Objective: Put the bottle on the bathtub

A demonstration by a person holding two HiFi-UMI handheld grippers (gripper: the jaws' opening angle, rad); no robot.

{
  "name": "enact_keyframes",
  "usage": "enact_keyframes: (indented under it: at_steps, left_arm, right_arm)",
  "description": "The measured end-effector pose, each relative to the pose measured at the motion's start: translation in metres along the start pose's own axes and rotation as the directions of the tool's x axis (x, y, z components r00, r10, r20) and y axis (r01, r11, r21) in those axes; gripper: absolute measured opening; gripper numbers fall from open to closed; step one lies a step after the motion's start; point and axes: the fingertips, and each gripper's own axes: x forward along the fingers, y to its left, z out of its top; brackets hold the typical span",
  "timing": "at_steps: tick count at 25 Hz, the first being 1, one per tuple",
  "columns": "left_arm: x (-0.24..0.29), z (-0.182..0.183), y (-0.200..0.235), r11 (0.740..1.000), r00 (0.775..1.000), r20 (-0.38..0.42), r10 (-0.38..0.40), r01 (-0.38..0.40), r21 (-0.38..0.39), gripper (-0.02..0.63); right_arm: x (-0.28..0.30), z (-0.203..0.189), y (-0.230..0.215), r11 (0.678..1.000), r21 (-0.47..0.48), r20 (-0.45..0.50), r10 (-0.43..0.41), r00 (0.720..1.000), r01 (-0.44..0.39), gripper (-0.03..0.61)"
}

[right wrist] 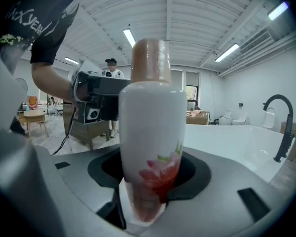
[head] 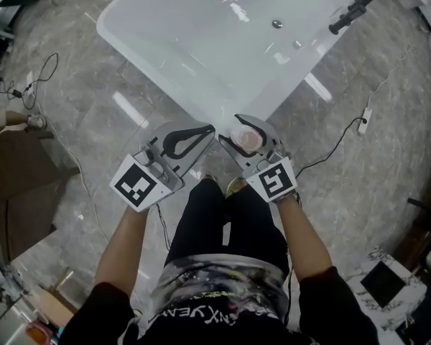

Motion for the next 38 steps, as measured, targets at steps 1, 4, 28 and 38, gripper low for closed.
enact_keyframes:
  at_steps: [1, 4, 28, 38]
  left_arm:
    - [-0.001, 0.000, -0.001, 1.000, 1.000, 0.001, 0.001, -0.001, 0.000, 0.023]
    - [-0.006, 0.000, -0.004, 1.000, 1.000, -0.003, 0.001, -0.001, 0.000, 0.023]
    - [-0.027, 0.083, -0.025, 1.000, 1.000, 0.000, -0.024, 0.024, -0.002, 0.022]
    - [-0.034, 0.175, -0.040, 0.998, 0.998, 0.014, -0.055, 0.054, 0.017, 0.023]
  right_arm:
    - [0.000, -0.002, 0.001, 1.000, 0.001, 0.000, -0.001, 1.000, 0.001, 0.227]
    - [0.001, -0.006, 0.003, 1.000, -0.004, 0.003, -0.008, 1.000, 0.008, 0.227]
    - [-0.041, 0.090, -0.004, 0.996, 0.005, 0.131, -0.090, 0.987, 0.090, 0.241]
    - [-0.098, 0.221, 0.002, 0.993, -0.068, 0.190, -0.078, 0.979, 0.092, 0.241]
